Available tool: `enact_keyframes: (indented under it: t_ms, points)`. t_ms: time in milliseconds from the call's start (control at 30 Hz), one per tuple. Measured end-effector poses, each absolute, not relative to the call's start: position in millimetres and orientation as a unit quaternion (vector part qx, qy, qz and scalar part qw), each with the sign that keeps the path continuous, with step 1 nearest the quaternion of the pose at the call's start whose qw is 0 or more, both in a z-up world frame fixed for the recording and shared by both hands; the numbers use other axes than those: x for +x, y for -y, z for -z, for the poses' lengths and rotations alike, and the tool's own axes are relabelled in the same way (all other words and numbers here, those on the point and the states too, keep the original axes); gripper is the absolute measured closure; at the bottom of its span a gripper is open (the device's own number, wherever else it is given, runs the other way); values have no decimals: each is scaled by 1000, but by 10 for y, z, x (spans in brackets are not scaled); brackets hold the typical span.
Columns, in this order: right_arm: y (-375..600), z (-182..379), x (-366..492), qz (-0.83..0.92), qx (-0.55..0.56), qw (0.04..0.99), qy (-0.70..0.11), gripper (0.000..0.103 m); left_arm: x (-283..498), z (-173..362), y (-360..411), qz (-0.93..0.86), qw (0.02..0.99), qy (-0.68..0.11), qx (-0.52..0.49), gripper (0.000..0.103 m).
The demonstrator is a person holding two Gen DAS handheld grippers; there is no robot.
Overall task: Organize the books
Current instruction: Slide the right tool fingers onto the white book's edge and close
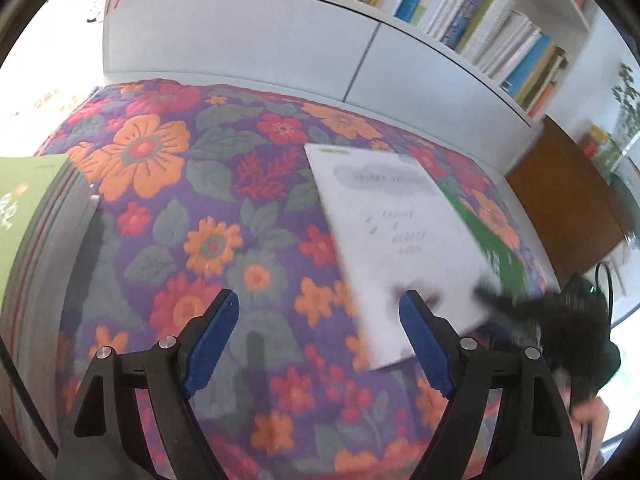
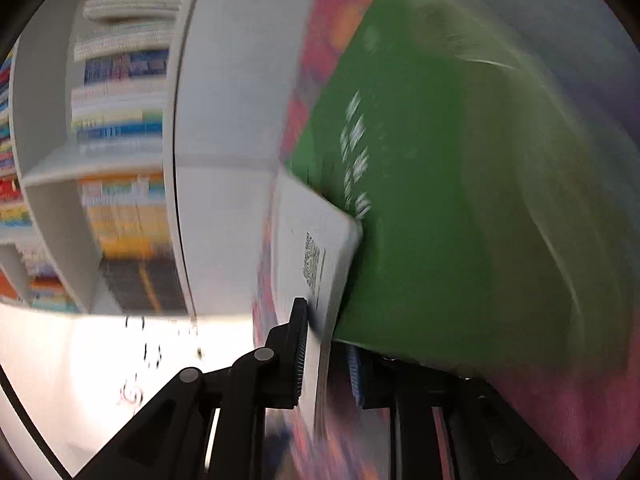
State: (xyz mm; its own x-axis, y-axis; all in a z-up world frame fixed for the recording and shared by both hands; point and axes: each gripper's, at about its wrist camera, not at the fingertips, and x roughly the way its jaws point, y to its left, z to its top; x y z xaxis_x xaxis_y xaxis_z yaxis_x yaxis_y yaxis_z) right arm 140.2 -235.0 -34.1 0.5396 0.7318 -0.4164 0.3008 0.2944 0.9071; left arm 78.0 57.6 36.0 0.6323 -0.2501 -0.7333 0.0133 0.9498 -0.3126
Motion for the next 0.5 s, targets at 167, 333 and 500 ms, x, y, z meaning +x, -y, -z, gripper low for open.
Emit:
enact_keyframes:
  t_ms: [167, 333, 500]
  points:
    - [2259, 288, 920, -204, 523, 615, -553, 78, 708, -360, -475, 82, 889, -434, -120, 22]
    - [2275, -133, 767, -254, 453, 662, -540, 67, 748, -265, -333, 92, 878, -460, -93, 22]
    - [2517, -280, 1059, -171, 356, 766, -507, 62, 705, -235, -137, 125, 874, -464, -69, 22]
